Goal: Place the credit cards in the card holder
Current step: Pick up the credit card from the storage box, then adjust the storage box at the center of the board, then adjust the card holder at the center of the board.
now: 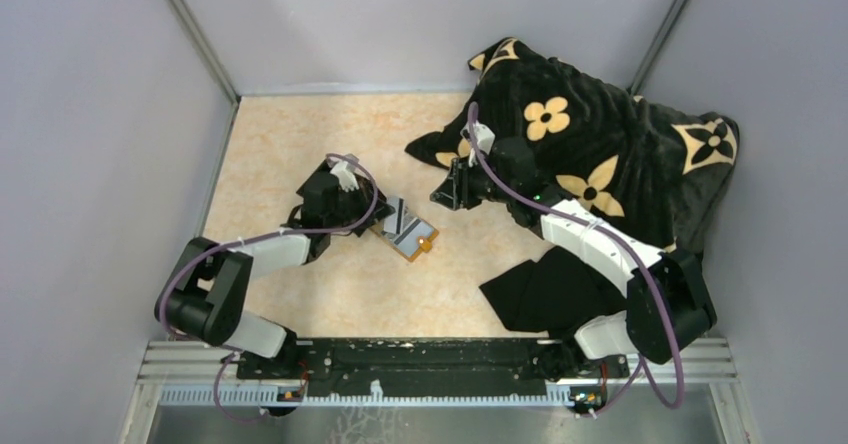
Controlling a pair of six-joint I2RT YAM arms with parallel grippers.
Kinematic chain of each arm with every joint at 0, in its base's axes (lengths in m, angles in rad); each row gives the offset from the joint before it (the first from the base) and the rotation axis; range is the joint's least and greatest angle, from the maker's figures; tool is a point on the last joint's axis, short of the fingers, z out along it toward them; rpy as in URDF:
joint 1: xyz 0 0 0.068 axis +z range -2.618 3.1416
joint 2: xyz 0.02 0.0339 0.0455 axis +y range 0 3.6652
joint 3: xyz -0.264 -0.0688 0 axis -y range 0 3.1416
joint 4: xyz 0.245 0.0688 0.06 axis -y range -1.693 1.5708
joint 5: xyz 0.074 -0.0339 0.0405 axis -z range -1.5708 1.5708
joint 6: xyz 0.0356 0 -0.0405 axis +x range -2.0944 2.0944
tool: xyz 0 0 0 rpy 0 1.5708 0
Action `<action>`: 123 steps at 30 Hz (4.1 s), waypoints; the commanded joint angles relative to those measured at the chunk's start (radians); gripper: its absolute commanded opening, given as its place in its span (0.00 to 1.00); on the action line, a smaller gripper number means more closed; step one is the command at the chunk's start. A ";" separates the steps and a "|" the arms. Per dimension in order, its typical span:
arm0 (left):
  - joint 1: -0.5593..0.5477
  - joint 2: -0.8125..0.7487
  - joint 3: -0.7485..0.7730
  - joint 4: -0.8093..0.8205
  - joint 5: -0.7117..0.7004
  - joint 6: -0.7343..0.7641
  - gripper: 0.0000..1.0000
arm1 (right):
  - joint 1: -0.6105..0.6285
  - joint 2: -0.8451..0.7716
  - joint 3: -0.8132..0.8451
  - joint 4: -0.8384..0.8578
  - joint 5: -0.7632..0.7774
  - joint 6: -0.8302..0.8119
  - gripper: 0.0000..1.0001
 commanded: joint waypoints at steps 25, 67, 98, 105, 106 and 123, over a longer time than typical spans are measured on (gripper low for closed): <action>-0.050 -0.290 0.073 -0.533 -0.877 -0.087 0.00 | 0.090 0.081 0.045 0.046 0.102 -0.067 0.39; -0.057 -0.211 0.166 -0.757 -1.249 -0.069 0.00 | 0.420 0.504 0.205 -0.100 0.452 -0.110 0.35; -0.128 -0.437 0.197 -0.720 -1.254 -0.066 0.00 | 0.474 0.325 0.157 -0.166 0.572 -0.142 0.27; -0.151 -0.479 0.166 -0.717 -1.241 -0.084 0.00 | 0.506 0.343 0.141 -0.136 0.538 -0.094 0.25; -0.151 -0.482 0.163 -0.717 -1.241 -0.085 0.00 | 0.508 0.349 0.143 -0.133 0.535 -0.092 0.25; -0.157 -0.507 0.129 -0.708 -1.192 -0.109 0.00 | 0.510 0.419 0.164 -0.148 0.492 -0.071 0.25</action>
